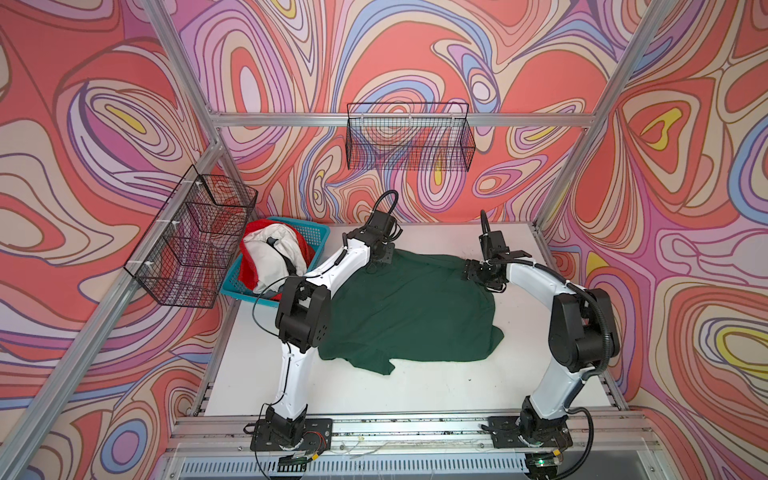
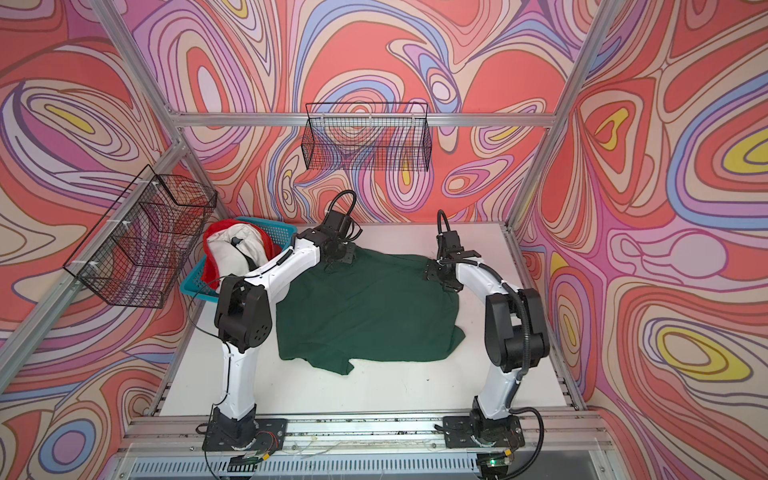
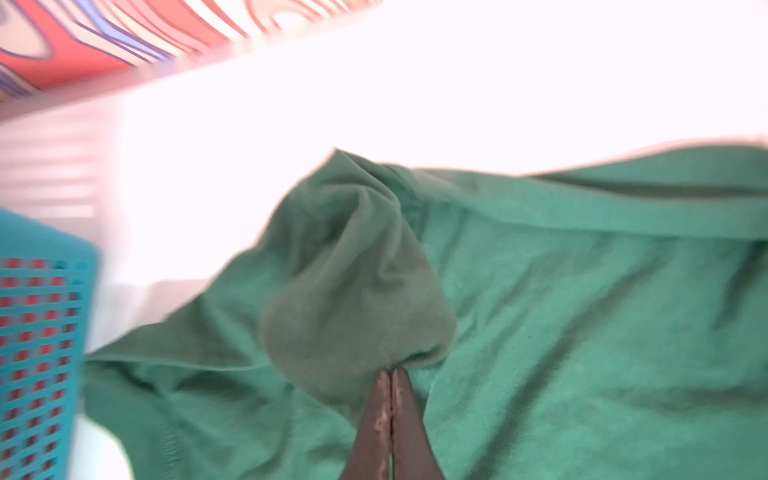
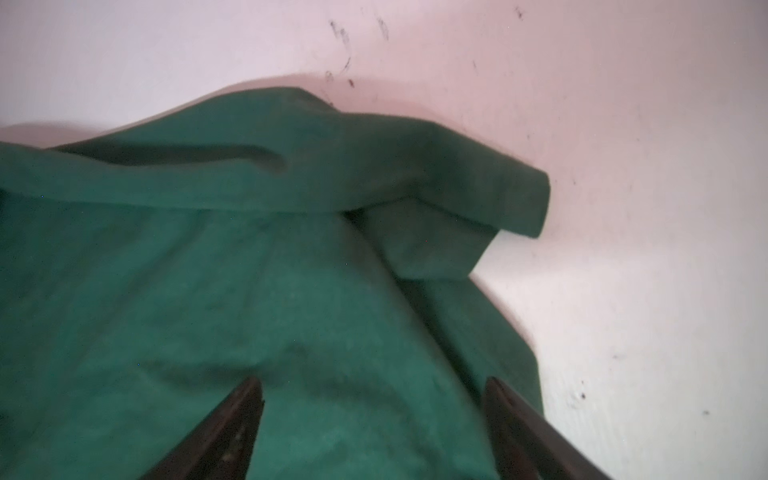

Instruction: Fold and stack the t-shirts

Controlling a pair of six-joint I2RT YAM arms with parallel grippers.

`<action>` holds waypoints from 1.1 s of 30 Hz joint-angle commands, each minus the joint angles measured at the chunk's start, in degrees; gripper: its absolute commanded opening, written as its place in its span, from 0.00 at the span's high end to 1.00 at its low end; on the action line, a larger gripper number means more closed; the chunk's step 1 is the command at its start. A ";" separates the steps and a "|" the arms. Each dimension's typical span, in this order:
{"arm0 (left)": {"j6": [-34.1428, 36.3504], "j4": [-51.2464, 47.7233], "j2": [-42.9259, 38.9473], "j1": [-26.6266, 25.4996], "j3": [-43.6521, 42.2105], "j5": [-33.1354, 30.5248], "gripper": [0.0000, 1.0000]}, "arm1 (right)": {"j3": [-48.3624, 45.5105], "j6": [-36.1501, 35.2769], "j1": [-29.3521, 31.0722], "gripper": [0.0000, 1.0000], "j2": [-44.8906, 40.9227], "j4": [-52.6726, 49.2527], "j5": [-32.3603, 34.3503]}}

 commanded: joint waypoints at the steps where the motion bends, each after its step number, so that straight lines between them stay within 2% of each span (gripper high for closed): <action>1: 0.78 -1.43 -2.28 0.37 0.90 -1.20 1.00 | 3.10 -1.41 -0.34 0.16 4.30 -1.15 5.67; 7: 2.67 -0.88 -4.10 0.72 2.45 -1.66 1.00 | 8.63 -2.71 -0.31 0.23 10.57 -2.41 11.62; 13: 3.54 -2.03 -4.37 1.99 4.45 -1.73 1.00 | 15.03 -3.89 -0.56 0.24 16.11 -4.08 18.12; 23: 4.16 -1.40 -5.81 2.81 3.12 -2.41 1.00 | 26.67 -7.43 -1.15 0.24 25.74 -8.13 24.87; 28: 4.43 -1.41 -5.87 2.96 3.04 -3.18 1.00 | 27.35 -7.88 -1.35 0.24 25.18 -9.11 26.34; 33: 4.16 -1.25 -6.11 3.03 2.49 -2.41 1.00 | 21.58 -5.87 -1.88 0.24 17.62 -6.55 23.09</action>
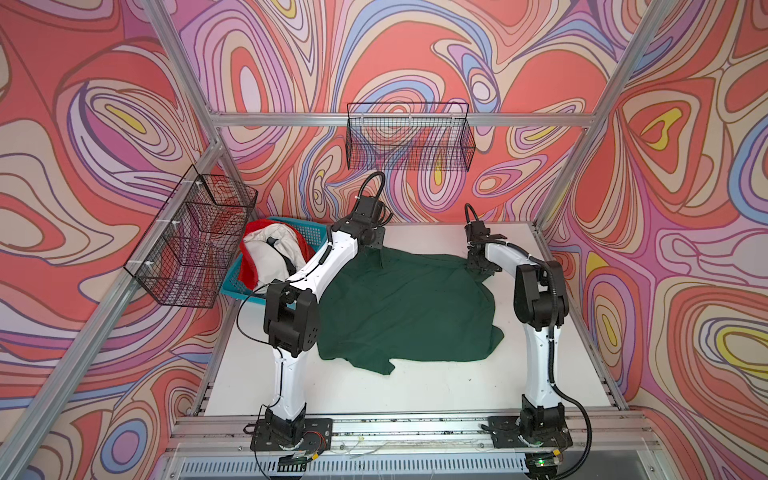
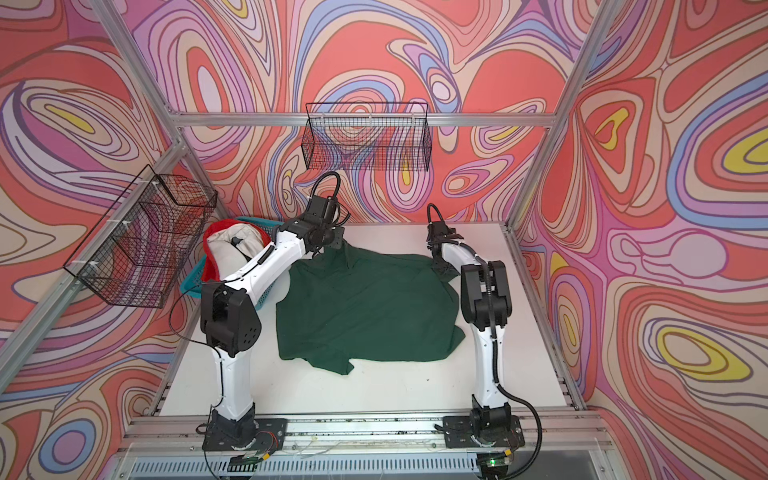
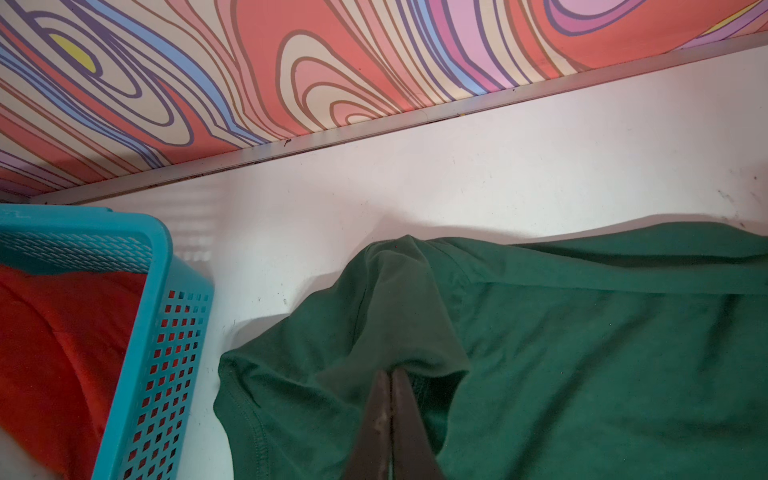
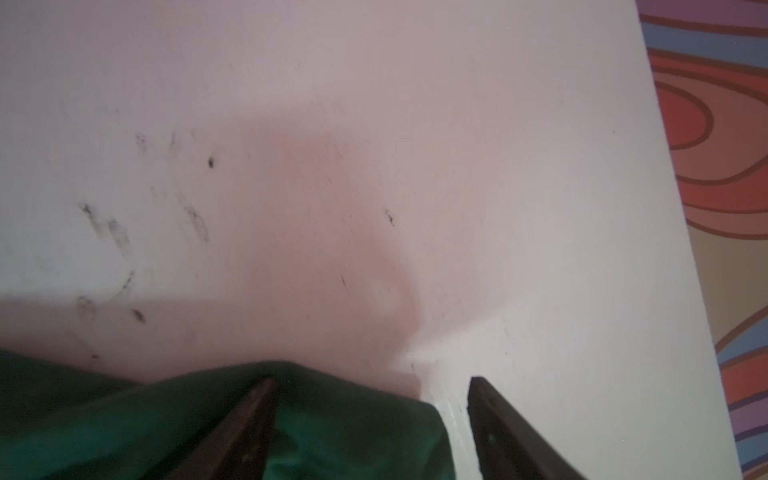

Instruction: Fold and stack the t-shirts

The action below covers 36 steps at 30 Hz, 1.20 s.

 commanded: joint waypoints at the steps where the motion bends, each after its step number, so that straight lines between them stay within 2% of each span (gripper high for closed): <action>1: 0.56 -1.18 -2.13 0.26 -0.52 -0.17 1.00 | -3.87 1.76 -0.76 0.24 -7.17 0.57 -1.72; 5: 0.03 -0.75 -2.81 0.22 -1.38 0.69 1.00 | -12.52 5.17 -2.23 0.26 -13.66 5.88 -9.49; 7: -0.03 -0.26 -3.35 0.21 -2.15 0.98 1.00 | -17.44 6.73 -3.15 0.41 -16.49 9.42 -13.53; 9: -0.08 -0.18 -3.60 0.27 -2.61 1.18 1.00 | -20.80 7.73 -3.82 0.48 -18.41 12.09 -15.26; 13: -0.25 0.11 -3.94 0.25 -3.15 1.26 1.00 | -21.50 5.97 -4.19 0.48 -17.24 13.02 -20.07; 16: -0.49 -0.08 -3.94 0.25 -3.09 1.43 1.00 | -19.14 6.55 -4.30 0.48 -14.59 10.39 -18.85; 32: -0.81 -1.01 -4.86 0.29 -3.77 0.05 1.00 | -9.05 4.82 -6.71 0.47 -5.22 11.44 -16.86; 35: -0.80 -1.38 -4.47 0.26 -3.62 -0.15 1.00 | -8.31 4.78 -7.18 0.50 -4.27 11.39 -17.42; 36: -0.80 -1.45 -4.37 0.29 -3.49 -0.24 1.00 | -8.46 4.82 -7.26 0.55 -4.21 11.74 -17.60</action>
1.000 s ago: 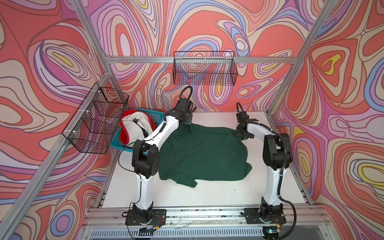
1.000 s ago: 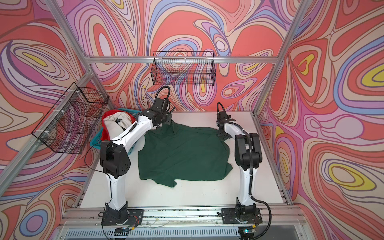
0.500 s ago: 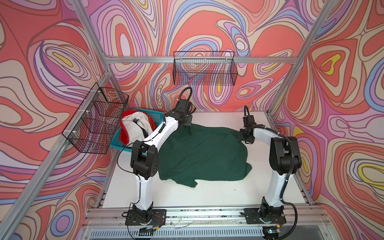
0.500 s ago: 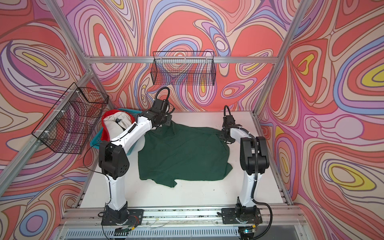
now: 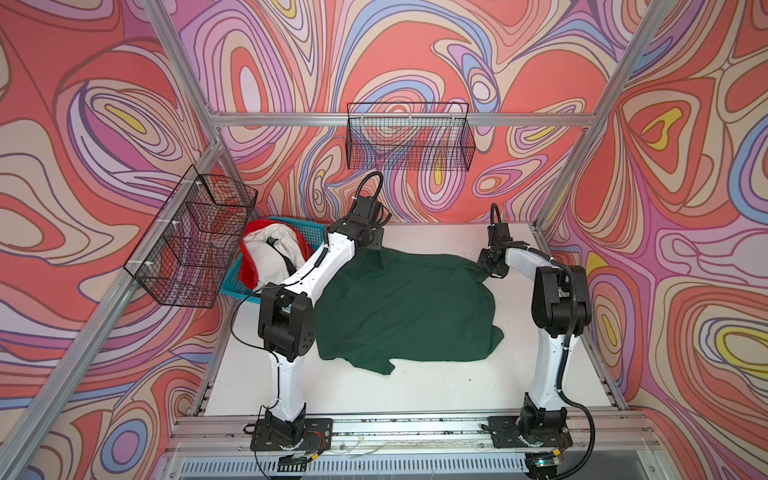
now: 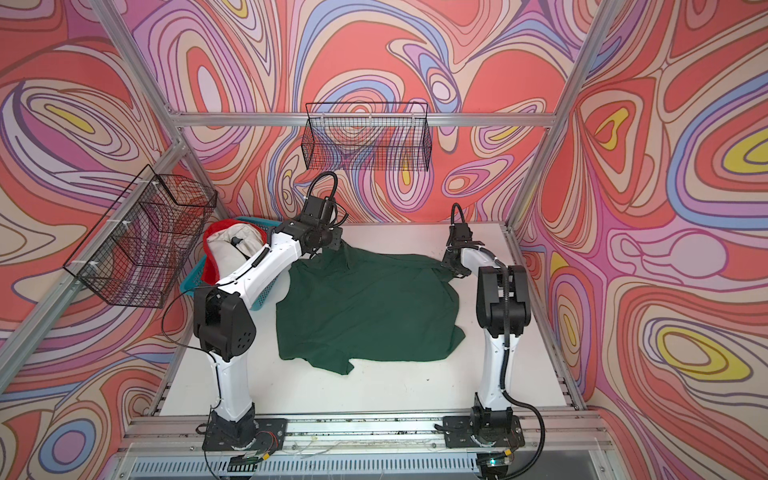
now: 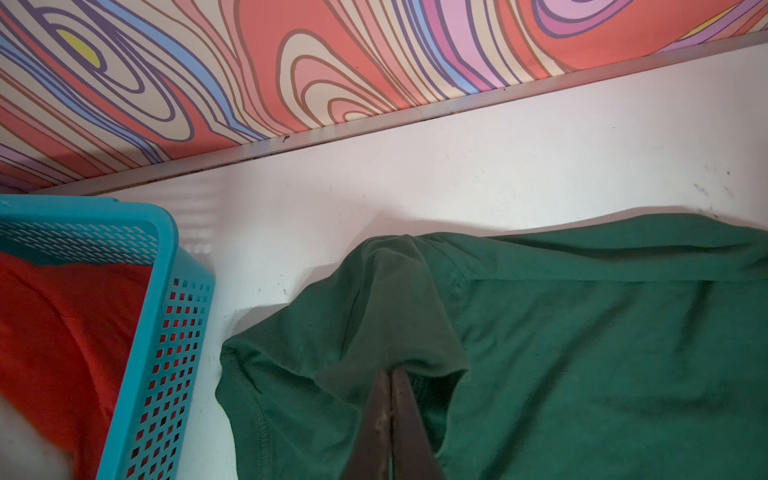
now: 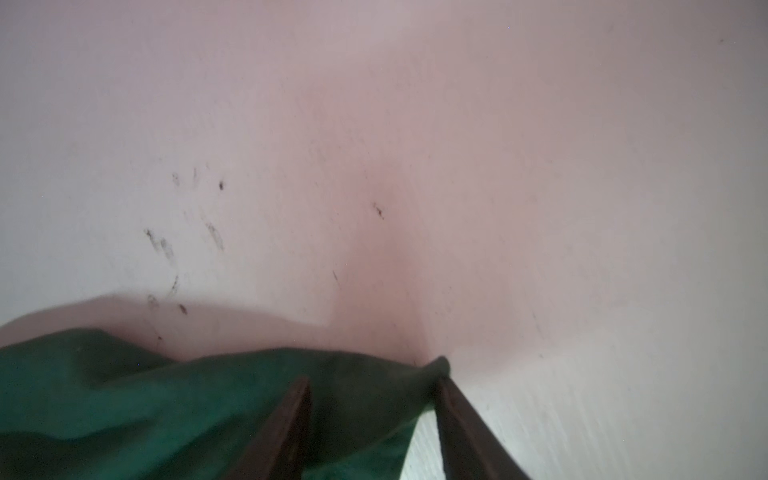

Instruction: Fold and stack the t-shirts

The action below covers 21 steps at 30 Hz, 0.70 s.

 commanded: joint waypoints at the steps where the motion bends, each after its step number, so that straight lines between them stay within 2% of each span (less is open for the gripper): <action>1: -0.39 -1.52 -1.28 0.28 -0.49 -1.11 1.00 | 0.70 -0.58 -0.56 0.60 1.57 0.70 0.39; 5: 0.04 -1.23 -1.08 0.22 -0.20 -1.88 1.00 | 0.69 -1.25 -0.62 0.82 1.30 1.73 0.27; 12: 0.29 -1.93 -0.39 0.24 0.64 -2.02 1.00 | 1.31 -1.52 -0.62 0.82 2.49 1.15 0.13; 16: 0.72 -1.59 -0.27 0.30 0.72 -2.06 1.00 | 1.80 -1.65 -0.65 1.00 2.28 0.96 -0.24; 21: 1.01 -1.44 0.26 1.46 2.09 -1.30 1.00 | 3.33 -2.92 -0.64 1.00 1.31 0.18 0.57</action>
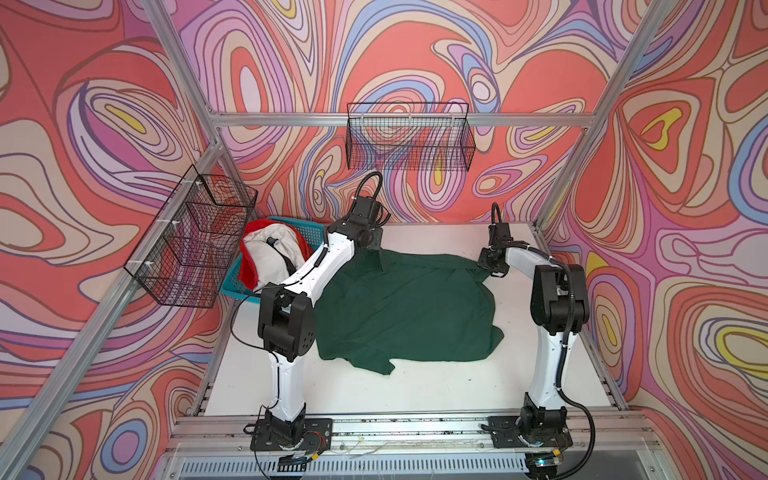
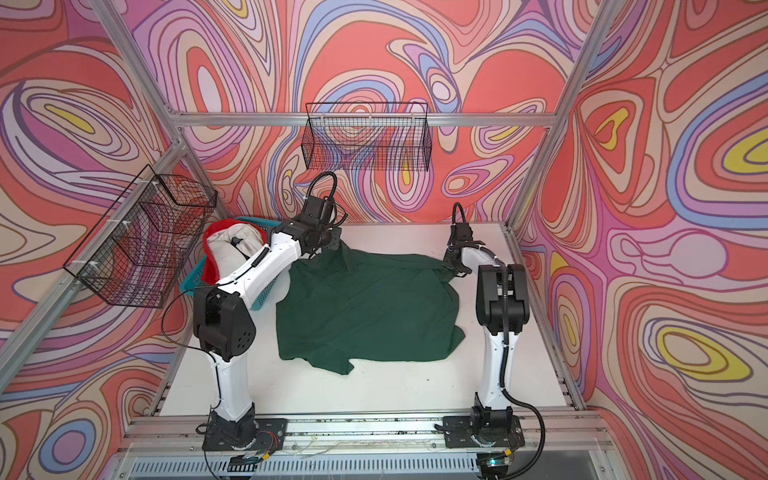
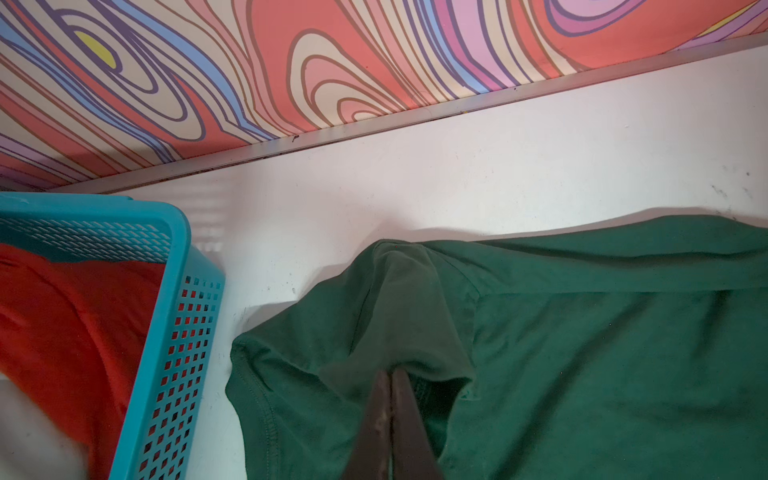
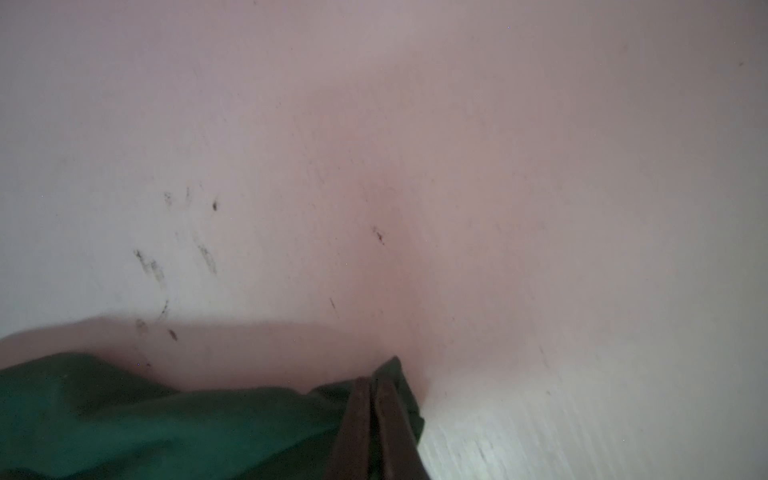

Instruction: Fold and stack the t-shirts

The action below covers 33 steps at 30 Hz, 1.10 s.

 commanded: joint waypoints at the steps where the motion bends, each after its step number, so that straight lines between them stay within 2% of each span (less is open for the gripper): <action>1: 1.03 -1.05 0.27 1.53 2.17 -0.38 1.00 | 2.61 -1.55 -0.26 1.00 -0.22 -0.82 1.63; 9: 4.37 1.21 1.83 4.38 5.61 -4.24 1.00 | 13.17 -3.63 -0.88 1.00 1.70 -4.72 1.96; 19: 13.57 5.53 6.66 4.71 12.19 -12.85 1.00 | 20.67 -5.31 -1.50 1.00 3.18 -5.47 3.99; 22: 11.36 5.63 5.25 4.76 9.98 -12.01 1.00 | 17.42 -4.81 -1.51 1.00 1.47 -4.23 3.23; 28: 6.44 13.00 -1.63 3.98 -5.46 -10.24 1.00 | 6.80 -3.37 -1.46 1.00 -4.35 0.55 -0.58; 33: 2.85 14.19 -4.46 3.53 -11.13 -11.06 1.00 | -1.61 -2.13 -1.47 1.00 -8.88 4.03 -3.07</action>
